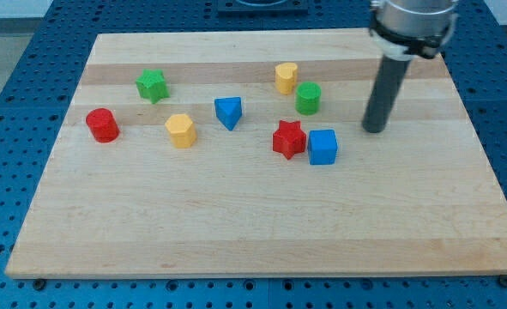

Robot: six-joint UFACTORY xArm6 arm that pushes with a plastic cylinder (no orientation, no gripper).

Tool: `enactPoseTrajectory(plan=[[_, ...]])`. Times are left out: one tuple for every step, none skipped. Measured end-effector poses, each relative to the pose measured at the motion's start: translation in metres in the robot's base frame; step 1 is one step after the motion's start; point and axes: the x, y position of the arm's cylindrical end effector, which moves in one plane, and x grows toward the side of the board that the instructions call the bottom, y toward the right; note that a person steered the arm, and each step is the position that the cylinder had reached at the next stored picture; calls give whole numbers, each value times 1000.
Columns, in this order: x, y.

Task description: Push the green circle to the yellow heart

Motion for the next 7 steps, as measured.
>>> enactPoseTrajectory(plan=[[0,-66],[-2,-100],[-17,-70],[-27,-58],[-39,-61],[-62,-67],[-72,-67]])
